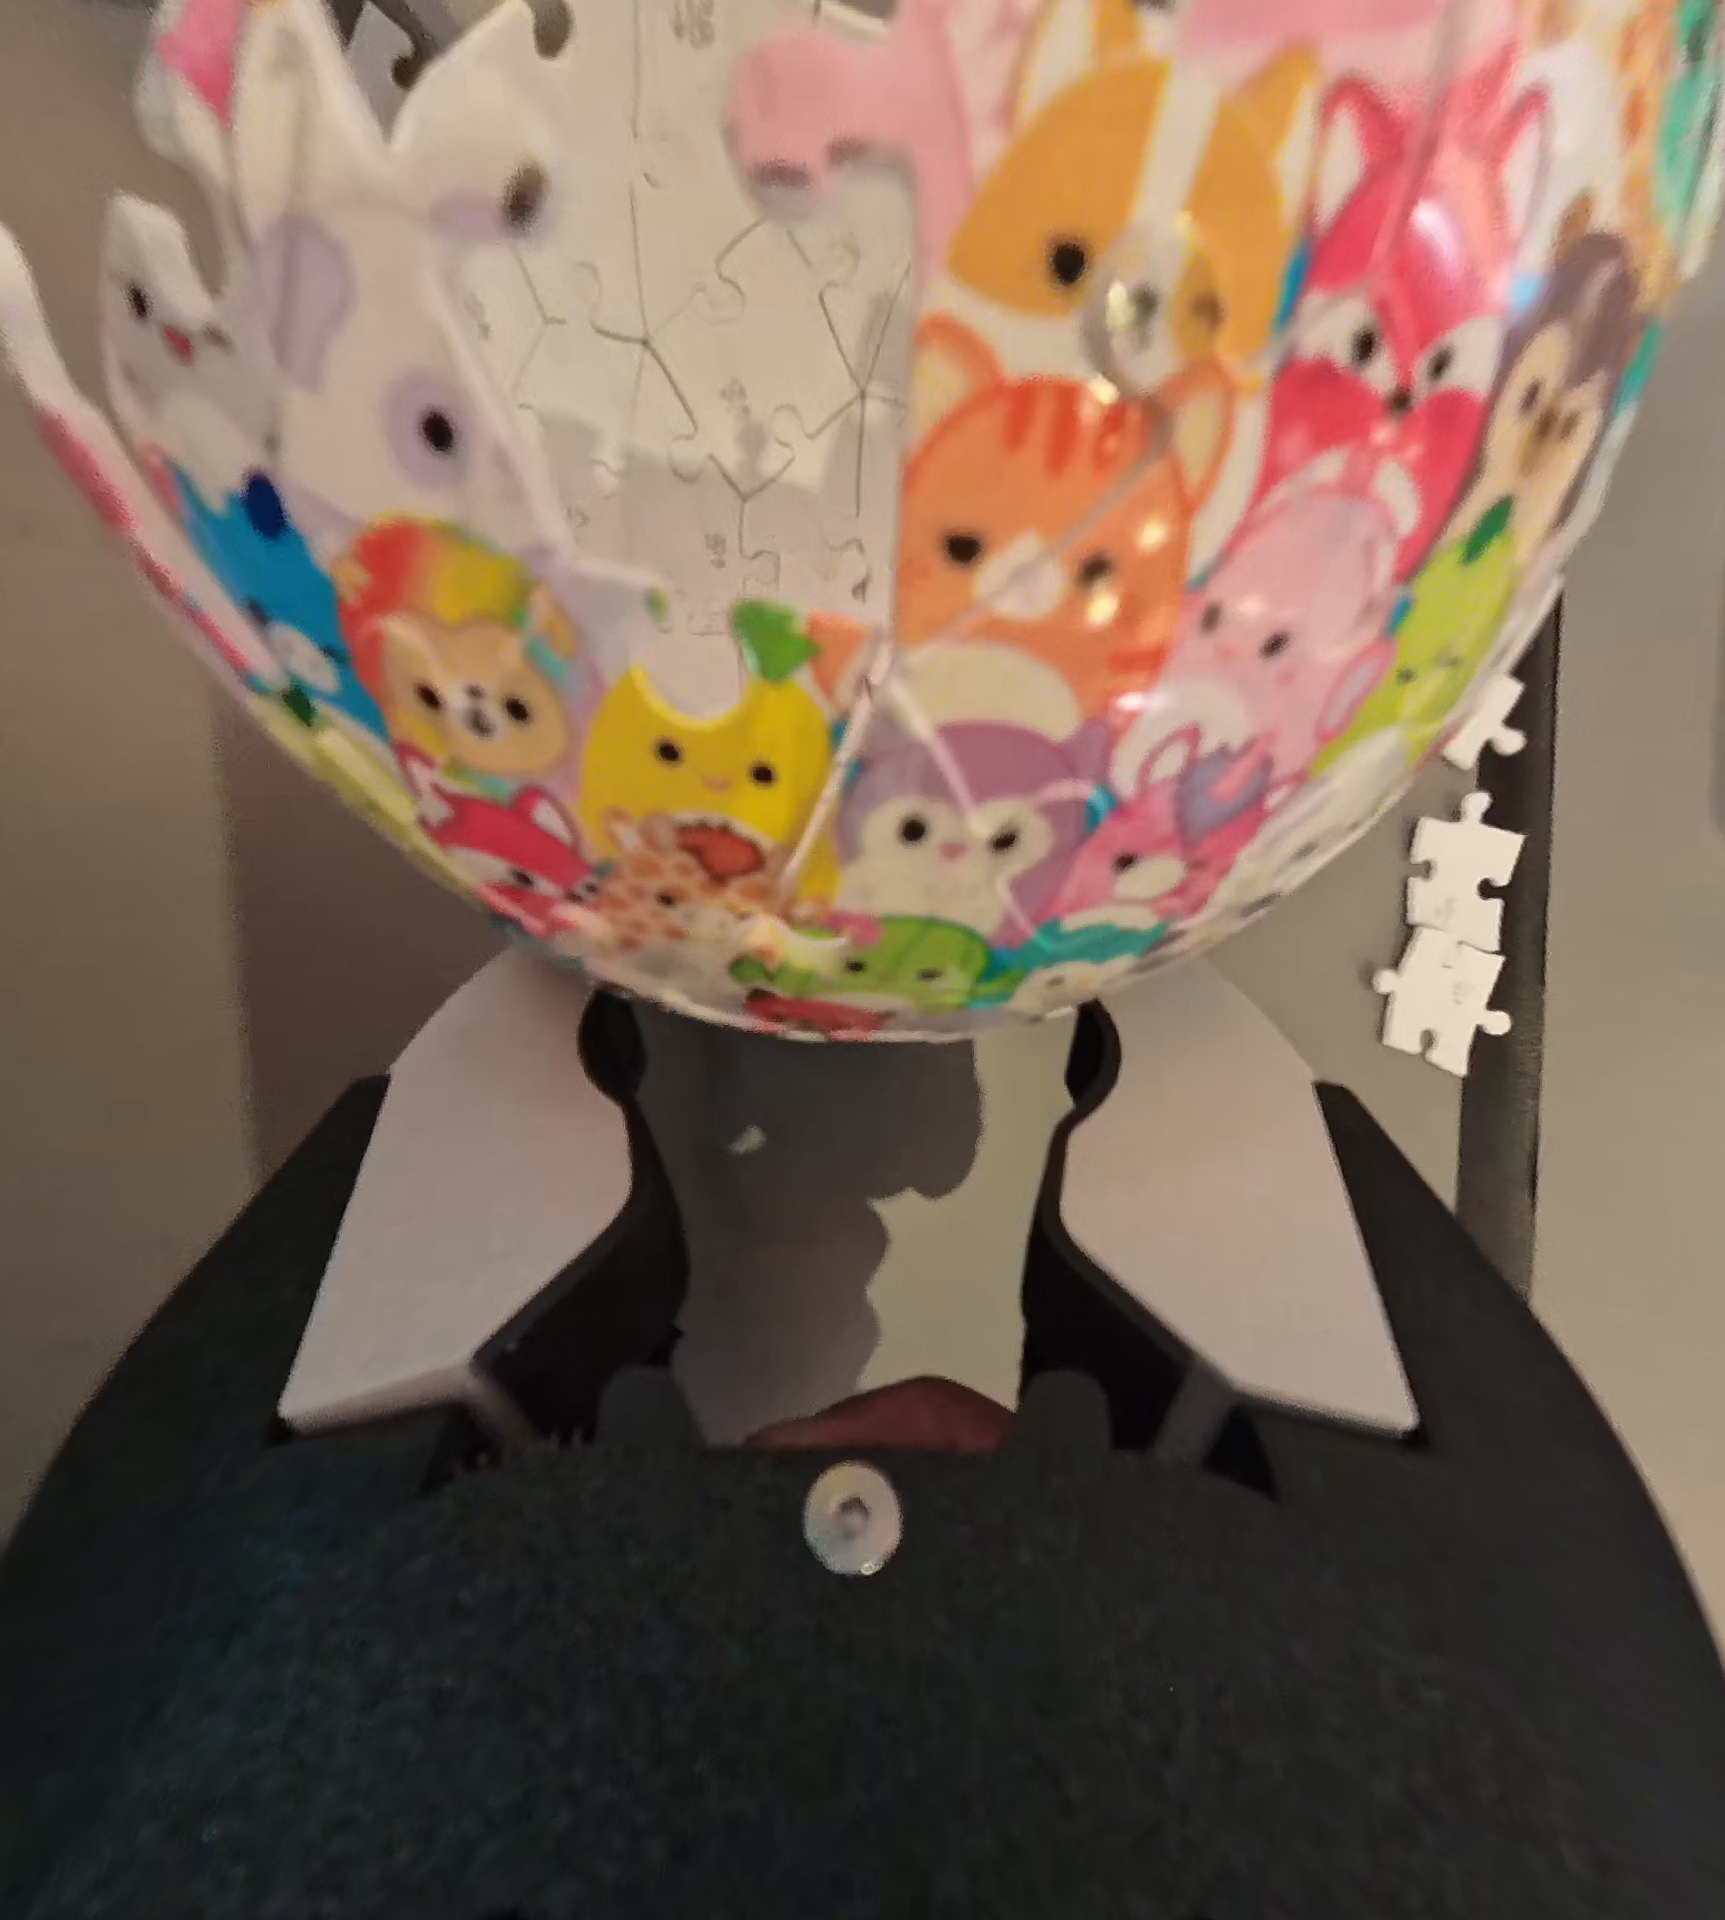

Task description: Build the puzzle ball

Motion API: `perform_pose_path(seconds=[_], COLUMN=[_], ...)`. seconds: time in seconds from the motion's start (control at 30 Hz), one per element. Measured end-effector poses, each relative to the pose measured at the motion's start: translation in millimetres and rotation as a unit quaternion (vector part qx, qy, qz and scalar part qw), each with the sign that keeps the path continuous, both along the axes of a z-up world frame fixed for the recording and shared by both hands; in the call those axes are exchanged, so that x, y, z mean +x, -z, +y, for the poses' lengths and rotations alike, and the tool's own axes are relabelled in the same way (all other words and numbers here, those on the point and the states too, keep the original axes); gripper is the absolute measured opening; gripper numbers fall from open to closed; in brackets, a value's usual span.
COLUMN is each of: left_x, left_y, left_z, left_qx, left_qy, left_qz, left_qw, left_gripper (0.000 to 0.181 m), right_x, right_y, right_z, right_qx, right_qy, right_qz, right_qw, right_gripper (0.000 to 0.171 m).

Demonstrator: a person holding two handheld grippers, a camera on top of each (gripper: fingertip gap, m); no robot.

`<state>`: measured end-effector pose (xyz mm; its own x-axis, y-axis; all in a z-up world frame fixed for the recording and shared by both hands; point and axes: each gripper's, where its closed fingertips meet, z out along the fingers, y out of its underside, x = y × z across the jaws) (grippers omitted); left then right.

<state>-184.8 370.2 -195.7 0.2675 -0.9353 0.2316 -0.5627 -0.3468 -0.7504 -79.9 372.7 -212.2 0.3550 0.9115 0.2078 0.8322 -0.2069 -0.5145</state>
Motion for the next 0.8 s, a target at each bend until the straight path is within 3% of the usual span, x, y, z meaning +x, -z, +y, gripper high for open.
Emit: perform_pose_path(seconds=[0.3, 0.8], left_x=[-14.6, -9.2], left_y=[-4.4, 16.7], left_z=[18.3, 35.2], left_qx=[-0.025, 0.001], left_qy=[-0.017, -0.017], left_qz=[-0.019, 0.047], left_qw=[0.999, 0.999], left_gripper=[0.0, 0.0], right_x=[-3.4, 10.1], right_y=[-19.1, -12.4], right_z=[1.8, 5.6], right_qx=[0.022, 0.022], right_qy=[-0.017, -0.014], right_qz=[-0.032, -0.096], right_qw=[0.999, 0.995], right_gripper=[0.08, 0.081])
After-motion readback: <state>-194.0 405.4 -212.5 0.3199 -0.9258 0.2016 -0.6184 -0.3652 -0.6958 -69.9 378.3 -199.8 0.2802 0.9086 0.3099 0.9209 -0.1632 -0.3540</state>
